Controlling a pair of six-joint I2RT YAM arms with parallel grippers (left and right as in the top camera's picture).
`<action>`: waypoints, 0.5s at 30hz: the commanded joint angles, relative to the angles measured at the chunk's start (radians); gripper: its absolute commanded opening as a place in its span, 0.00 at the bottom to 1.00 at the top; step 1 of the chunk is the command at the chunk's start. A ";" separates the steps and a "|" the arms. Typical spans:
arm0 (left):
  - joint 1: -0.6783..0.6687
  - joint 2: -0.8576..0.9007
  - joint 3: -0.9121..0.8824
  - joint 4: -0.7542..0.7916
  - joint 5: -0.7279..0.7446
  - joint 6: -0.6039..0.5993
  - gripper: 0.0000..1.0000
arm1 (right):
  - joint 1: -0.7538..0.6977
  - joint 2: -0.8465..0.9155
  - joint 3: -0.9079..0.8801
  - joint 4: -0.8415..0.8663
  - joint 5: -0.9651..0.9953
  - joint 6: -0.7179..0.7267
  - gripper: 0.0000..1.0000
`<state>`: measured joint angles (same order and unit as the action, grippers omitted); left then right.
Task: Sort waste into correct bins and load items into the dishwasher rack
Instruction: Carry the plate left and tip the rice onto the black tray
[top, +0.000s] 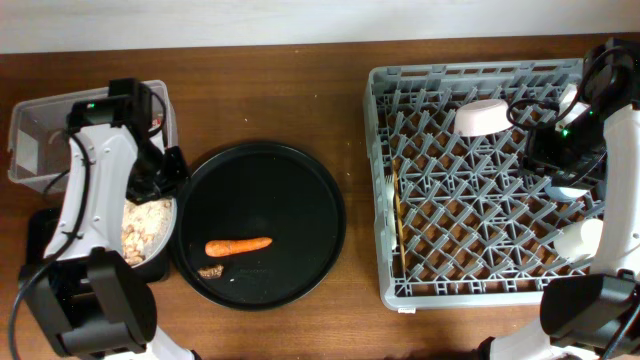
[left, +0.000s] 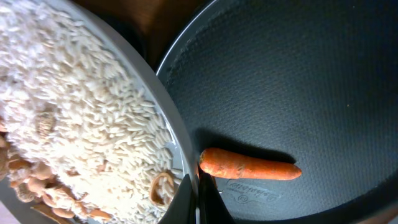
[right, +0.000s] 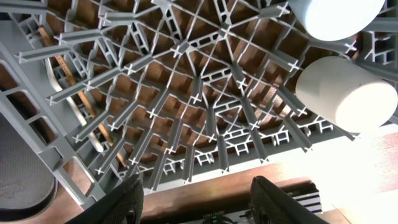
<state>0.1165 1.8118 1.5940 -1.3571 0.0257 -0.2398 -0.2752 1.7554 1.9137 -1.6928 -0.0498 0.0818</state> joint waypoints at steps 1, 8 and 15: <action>0.054 -0.027 -0.055 0.030 0.109 0.080 0.00 | 0.000 0.003 0.000 -0.006 -0.005 0.000 0.58; 0.111 -0.029 -0.108 0.083 0.176 0.136 0.00 | 0.000 0.003 0.000 -0.006 -0.005 0.000 0.58; 0.170 -0.029 -0.108 0.085 0.342 0.235 0.00 | 0.000 0.003 0.000 -0.006 -0.005 0.000 0.58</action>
<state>0.2535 1.8111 1.4899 -1.2720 0.2558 -0.0841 -0.2752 1.7554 1.9137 -1.6932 -0.0498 0.0814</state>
